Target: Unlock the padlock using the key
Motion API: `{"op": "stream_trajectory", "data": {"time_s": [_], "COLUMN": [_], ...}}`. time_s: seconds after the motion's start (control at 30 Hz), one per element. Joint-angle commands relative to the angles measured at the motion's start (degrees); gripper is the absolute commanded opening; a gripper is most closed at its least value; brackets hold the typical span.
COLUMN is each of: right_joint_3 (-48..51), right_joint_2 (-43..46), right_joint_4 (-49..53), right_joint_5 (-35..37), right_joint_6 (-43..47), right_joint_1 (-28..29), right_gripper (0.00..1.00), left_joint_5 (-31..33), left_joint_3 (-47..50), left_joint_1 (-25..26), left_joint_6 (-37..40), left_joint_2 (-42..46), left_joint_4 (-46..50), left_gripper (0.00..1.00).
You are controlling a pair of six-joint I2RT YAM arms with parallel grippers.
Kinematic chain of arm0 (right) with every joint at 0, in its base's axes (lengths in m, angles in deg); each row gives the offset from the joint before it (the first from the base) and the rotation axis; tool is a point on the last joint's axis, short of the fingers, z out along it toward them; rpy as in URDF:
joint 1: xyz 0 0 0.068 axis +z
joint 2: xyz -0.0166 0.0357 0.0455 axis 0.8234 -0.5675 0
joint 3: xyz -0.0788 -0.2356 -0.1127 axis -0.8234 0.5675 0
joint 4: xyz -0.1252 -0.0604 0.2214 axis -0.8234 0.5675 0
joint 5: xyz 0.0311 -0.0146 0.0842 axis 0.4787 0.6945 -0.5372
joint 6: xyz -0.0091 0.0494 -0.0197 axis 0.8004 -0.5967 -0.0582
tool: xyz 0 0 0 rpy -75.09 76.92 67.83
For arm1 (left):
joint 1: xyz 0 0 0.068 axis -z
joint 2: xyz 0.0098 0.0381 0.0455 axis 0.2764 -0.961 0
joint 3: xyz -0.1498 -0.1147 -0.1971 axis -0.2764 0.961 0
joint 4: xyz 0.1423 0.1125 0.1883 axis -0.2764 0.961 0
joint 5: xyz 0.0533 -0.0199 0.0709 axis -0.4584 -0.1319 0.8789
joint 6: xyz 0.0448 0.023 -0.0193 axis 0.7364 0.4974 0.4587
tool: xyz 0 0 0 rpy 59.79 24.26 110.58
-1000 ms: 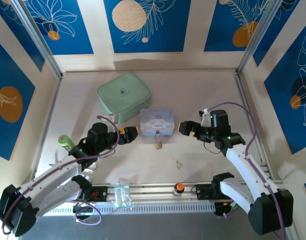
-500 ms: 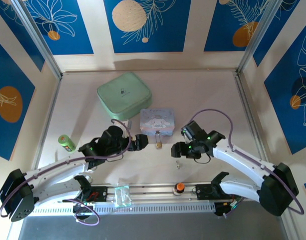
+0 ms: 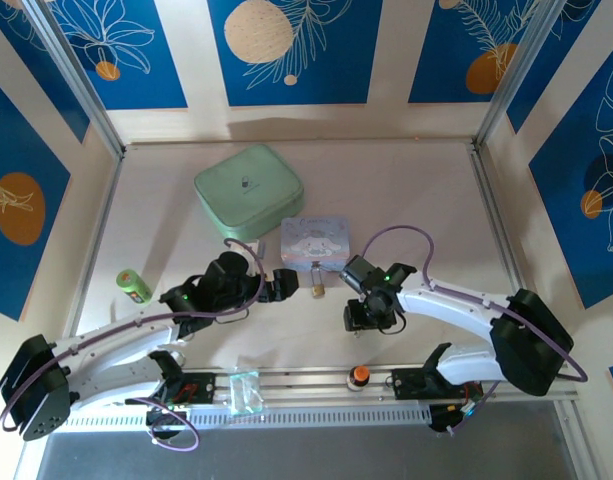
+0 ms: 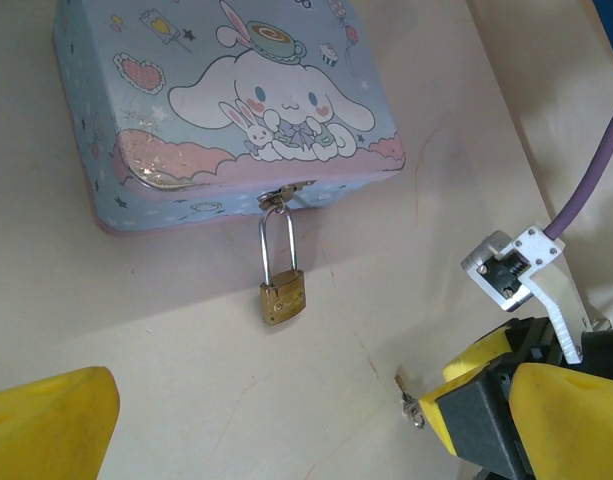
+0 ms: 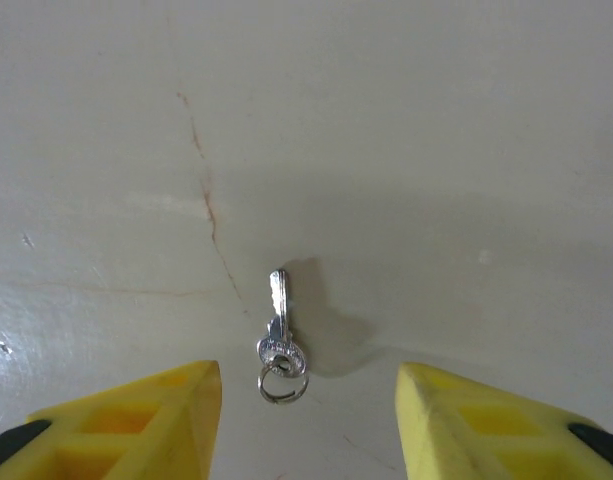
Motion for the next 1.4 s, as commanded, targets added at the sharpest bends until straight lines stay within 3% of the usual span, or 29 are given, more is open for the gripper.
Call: {"op": "stream_trajectory", "data": {"time_s": [0.0, 0.37, 0.47, 0.63, 0.8, 0.87, 1.0, 1.37], "right_joint_3": [-1.5, -1.4, -1.7, -1.6, -0.8, -0.4, 0.8, 1.7], "right_joint_2": [-1.6, -4.2, -5.8, -7.9, -7.6, -7.5, -7.6, -1.1], "right_joint_4": [-0.2, 1.1, 0.3, 0.1, -1.4, -2.7, -5.6, -6.3], "right_joint_5": [-0.8, -0.7, -1.4, -0.8, -1.0, -1.6, -3.5, -5.1], "right_joint_6": [-0.2, -1.8, -1.5, -2.7, -2.5, -2.0, -1.2, 0.7], "right_joint_1": [0.9, 5.5, 6.1, 6.9, 7.3, 7.2, 5.6, 1.9], "right_gripper": [0.48, 0.40, 0.33, 0.33, 0.23, 0.14, 0.08, 0.05], "left_joint_5": [0.2, 1.1, 1.2, 1.5, 2.1, 2.3, 2.5, 1.8], "left_joint_3": [0.1, 1.3, 1.4, 1.6, 2.1, 2.1, 1.8, 1.1], "left_joint_1": [0.5, 0.5, 0.6, 0.5, 0.4, 0.4, 0.4, 0.4], "left_joint_6": [-1.2, -1.7, -1.6, -1.7, -1.9, -1.9, -1.8, -2.4], "left_joint_2": [-0.3, 0.1, -0.2, -0.1, 0.3, 0.0, -0.9, -3.5], "left_joint_4": [-1.8, -3.0, -3.1, -2.8, -3.2, -3.3, -3.4, -4.3], "left_gripper": [1.00, 1.00, 1.00, 1.00, 1.00, 1.00, 1.00, 1.00]}}
